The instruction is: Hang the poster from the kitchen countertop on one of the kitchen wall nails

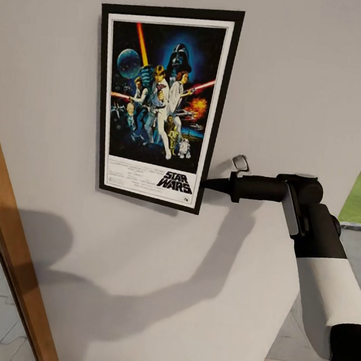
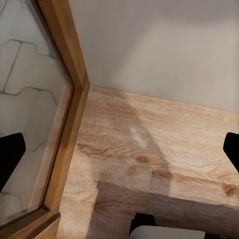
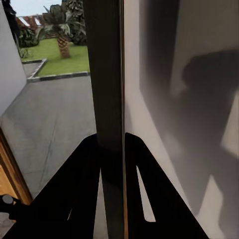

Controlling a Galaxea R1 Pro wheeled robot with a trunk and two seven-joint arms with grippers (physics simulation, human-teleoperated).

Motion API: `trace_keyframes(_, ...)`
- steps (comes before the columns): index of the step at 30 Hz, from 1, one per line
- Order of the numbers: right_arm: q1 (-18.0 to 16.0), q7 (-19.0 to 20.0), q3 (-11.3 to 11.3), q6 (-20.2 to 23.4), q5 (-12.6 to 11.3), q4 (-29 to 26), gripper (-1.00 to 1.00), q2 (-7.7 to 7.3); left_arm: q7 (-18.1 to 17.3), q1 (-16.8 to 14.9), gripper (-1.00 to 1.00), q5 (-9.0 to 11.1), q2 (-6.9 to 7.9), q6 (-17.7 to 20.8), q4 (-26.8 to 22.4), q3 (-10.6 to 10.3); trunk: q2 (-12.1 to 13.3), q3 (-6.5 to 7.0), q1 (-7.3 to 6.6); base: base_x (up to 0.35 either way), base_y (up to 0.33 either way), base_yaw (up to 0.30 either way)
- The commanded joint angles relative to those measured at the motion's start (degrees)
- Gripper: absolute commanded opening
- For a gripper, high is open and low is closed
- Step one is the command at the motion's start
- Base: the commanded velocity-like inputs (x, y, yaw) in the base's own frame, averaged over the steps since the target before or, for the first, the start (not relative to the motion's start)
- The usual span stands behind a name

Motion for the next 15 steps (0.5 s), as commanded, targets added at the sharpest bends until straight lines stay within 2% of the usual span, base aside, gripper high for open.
trace_keyframes(1,0.29,-0.08,0.11,0.54,-0.39,0.01,-1.00,-0.06,-0.38,0.01,1.00,-0.02,-0.03,-0.05,-0.04,0.22,-0.03,-0.01,0.02,0.000,0.000,0.000)
trace_keyframes(15,1.86,0.04,0.11,-0.38,-0.36,0.00,-1.00,-0.14,-0.38,0.01,1.00,-0.02,-0.04,-0.05,-0.02,0.22,-0.03,-0.01,0.02,0.000,0.000,0.000)
